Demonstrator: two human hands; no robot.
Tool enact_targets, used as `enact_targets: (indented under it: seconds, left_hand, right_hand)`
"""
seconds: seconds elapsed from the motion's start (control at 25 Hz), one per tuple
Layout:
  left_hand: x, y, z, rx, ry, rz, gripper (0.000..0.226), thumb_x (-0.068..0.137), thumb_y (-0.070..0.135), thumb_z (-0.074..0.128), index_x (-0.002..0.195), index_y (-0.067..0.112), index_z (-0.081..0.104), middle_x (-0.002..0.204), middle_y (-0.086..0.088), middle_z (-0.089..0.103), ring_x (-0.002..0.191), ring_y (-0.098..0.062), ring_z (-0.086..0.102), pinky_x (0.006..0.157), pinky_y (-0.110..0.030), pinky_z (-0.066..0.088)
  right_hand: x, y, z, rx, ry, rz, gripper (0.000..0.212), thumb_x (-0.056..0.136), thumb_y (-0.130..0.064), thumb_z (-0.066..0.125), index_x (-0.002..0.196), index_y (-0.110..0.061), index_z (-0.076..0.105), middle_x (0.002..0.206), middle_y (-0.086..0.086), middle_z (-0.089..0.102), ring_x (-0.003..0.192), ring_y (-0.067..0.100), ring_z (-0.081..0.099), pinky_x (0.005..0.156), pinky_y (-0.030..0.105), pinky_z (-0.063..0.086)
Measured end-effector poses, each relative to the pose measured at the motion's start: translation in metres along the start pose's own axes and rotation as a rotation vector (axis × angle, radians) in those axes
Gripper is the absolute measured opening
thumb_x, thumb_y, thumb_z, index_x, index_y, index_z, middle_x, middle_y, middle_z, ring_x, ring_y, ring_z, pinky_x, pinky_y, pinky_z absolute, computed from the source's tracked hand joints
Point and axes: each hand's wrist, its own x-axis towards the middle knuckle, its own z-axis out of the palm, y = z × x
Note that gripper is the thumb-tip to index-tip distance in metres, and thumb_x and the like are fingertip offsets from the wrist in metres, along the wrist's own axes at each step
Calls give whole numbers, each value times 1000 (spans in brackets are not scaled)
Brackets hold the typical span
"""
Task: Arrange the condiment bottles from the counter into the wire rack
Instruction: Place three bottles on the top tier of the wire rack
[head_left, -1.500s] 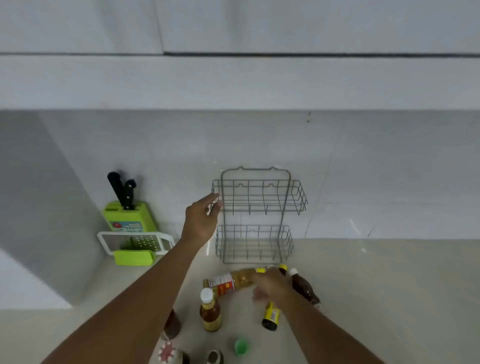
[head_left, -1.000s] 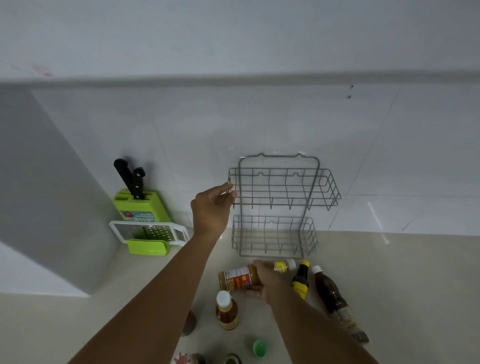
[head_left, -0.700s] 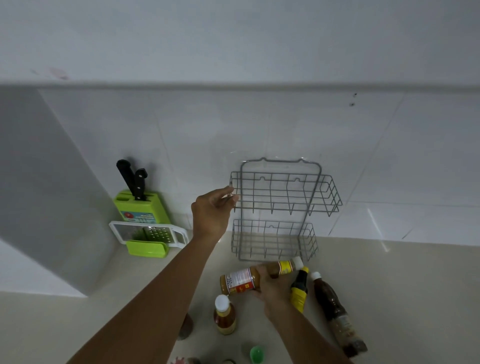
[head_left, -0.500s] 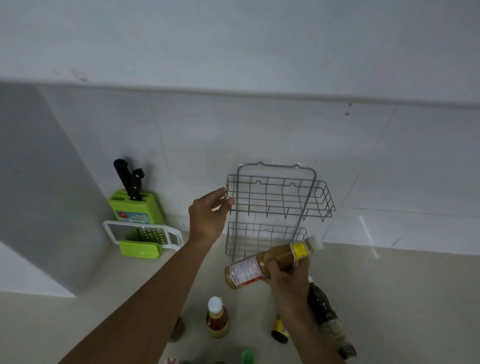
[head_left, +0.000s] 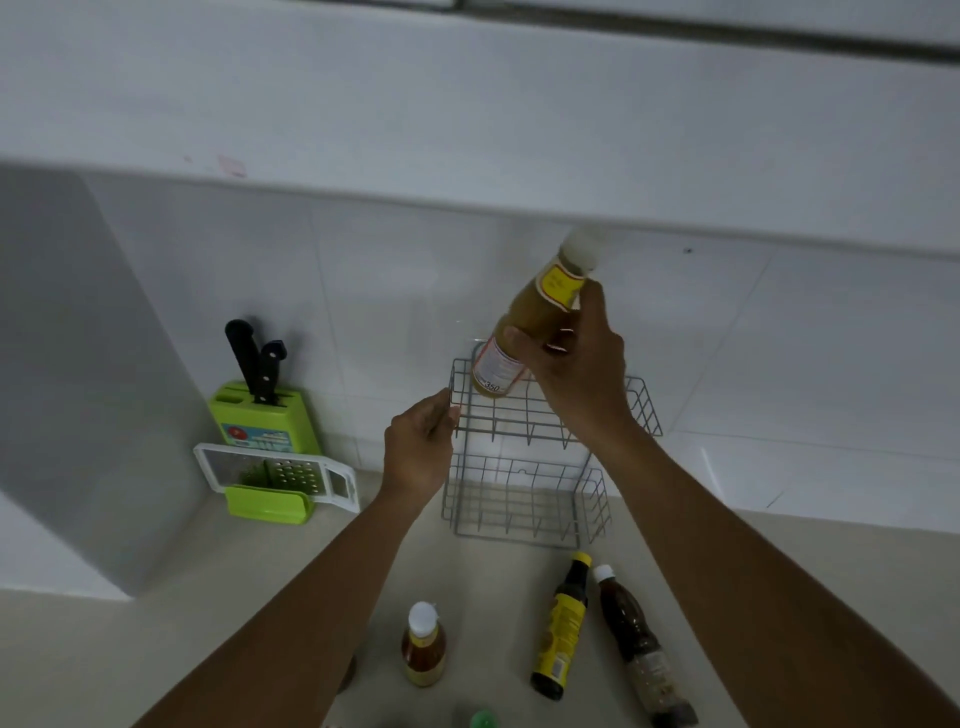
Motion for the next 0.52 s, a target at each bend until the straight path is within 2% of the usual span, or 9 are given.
enact_targets:
  seconds: [0.08, 0.2, 0.24, 0.36, 0.52]
  left_hand:
    - [2, -1, -1, 2, -15, 1, 38, 95, 13, 63, 132, 6, 61, 128, -6, 67, 112, -8, 62, 83, 5, 42]
    - [4, -3, -4, -3, -51, 1, 43, 95, 19, 64, 136, 8, 58, 134, -6, 64, 122, -14, 61, 99, -14, 43]
    - [4, -4, -5, -13, -57, 1, 43, 95, 19, 64, 136, 8, 57, 134, -6, 63, 122, -14, 61, 99, -14, 43]
    - [1, -1, -5, 11, -75, 58, 38, 96, 17, 61, 134, 11, 60, 123, 0, 68, 110, -7, 63, 86, 3, 42]
    - [-2, 1, -5, -16, -103, 71, 39, 96, 14, 59, 135, 8, 58, 117, 7, 64, 108, -6, 62, 80, 6, 42]
  right_hand:
    - [14, 7, 10, -70, -99, 5, 61, 80, -24, 83, 129, -23, 48, 92, -23, 62, 76, -6, 67, 63, 7, 53]
    - [19, 17, 21, -131, -174, -4, 59, 79, -25, 83, 128, -24, 51, 88, -21, 62, 79, -3, 65, 63, 9, 48]
    - [18, 18, 25, -148, -191, -11, 59, 78, -26, 83, 128, -23, 52, 88, -20, 62, 79, -2, 64, 63, 9, 47]
    - [16, 22, 36, -172, -229, -17, 64, 77, -27, 85, 131, -20, 52, 96, -12, 63, 81, 11, 66, 67, 13, 47]
    - [16, 20, 43, -248, -205, -17, 70, 71, -38, 88, 128, -17, 52, 103, -6, 63, 88, 16, 64, 73, 21, 51]
